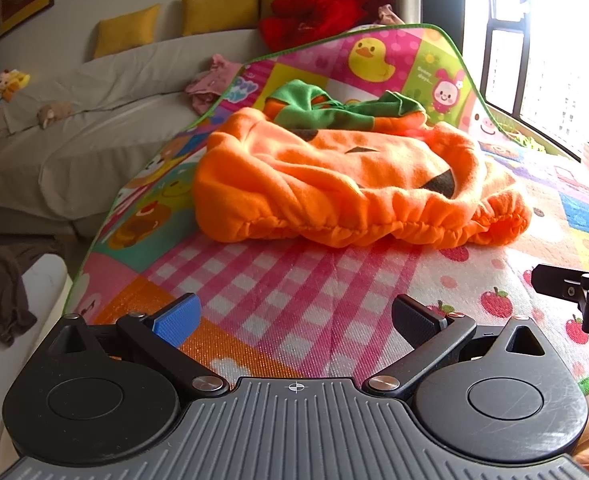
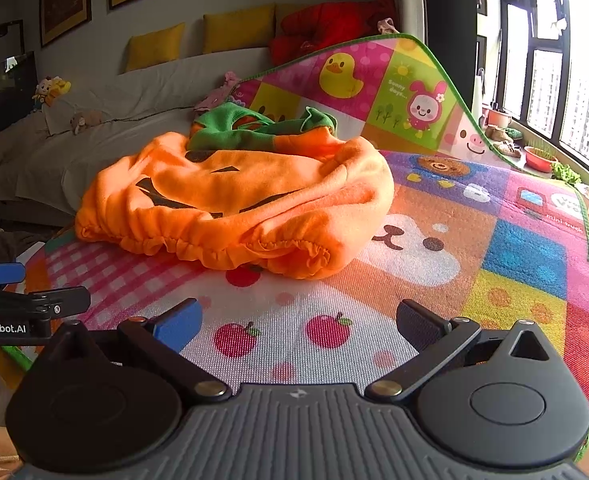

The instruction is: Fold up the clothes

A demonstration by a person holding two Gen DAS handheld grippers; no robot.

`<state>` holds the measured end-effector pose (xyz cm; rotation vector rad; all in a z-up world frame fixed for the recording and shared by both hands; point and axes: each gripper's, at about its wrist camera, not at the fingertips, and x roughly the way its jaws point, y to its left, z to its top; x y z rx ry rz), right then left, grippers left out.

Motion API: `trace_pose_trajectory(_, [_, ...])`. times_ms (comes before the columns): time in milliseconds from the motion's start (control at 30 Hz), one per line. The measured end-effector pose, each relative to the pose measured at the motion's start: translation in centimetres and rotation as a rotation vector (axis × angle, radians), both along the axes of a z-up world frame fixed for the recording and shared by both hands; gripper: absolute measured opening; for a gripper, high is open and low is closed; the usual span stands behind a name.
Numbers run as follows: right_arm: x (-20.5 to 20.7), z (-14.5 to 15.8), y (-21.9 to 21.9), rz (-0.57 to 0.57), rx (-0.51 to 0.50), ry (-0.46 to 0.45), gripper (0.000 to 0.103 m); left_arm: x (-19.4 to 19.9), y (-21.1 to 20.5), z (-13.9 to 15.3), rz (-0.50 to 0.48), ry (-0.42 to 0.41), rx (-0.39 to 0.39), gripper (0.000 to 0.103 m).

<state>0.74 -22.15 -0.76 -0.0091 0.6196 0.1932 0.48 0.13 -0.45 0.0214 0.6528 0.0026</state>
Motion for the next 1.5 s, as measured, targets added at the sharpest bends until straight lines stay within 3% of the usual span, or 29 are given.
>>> trace_pose_trajectory(1500, [0.32, -0.37, 0.13, 0.0, 0.003, 0.021, 0.103, 0.21, 0.0, -0.31, -0.005, 0.017, -0.006, 0.103])
